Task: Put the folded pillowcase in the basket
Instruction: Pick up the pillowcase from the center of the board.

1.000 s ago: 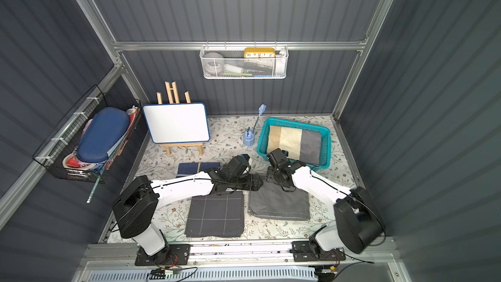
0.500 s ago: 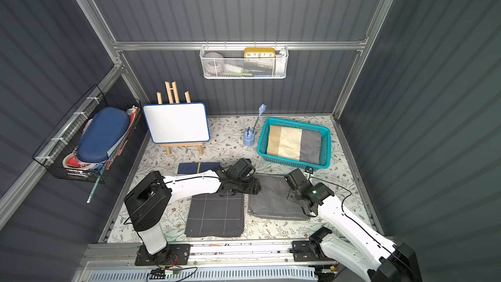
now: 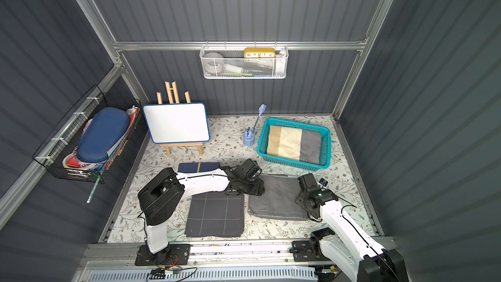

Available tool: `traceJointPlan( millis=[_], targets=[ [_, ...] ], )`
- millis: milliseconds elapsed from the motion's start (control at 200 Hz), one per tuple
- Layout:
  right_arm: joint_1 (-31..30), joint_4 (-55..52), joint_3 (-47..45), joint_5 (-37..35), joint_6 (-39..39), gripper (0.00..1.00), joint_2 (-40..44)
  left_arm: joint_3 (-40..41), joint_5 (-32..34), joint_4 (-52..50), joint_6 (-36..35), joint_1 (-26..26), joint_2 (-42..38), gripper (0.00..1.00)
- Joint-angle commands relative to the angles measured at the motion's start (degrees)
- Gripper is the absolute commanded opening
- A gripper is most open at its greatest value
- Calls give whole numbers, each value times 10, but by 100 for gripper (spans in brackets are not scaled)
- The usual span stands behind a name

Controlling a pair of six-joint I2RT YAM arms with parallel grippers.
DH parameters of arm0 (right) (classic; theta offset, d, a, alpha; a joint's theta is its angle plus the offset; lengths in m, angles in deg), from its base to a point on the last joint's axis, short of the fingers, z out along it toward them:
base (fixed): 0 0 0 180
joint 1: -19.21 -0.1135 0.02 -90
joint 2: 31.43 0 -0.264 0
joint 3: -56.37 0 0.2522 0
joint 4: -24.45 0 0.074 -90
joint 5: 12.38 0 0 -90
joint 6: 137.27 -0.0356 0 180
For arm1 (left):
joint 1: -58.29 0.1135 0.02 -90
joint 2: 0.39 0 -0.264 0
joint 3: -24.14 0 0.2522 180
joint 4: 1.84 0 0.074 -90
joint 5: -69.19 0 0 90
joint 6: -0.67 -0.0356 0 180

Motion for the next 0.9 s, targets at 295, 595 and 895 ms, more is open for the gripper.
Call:
traceJointPlan(
  millis=[295,595,895],
  targets=[
    [3,59,2,108,10,64,-94,-26,-15,-23,-12,-6,34,54],
    [-2,65,8,115,20,47,-105,-34,-15,-28,-14,-6,41,44],
    [-3,9,22,91,21,11,-31,-51,0,-39,-32,-16,30,29]
  ],
)
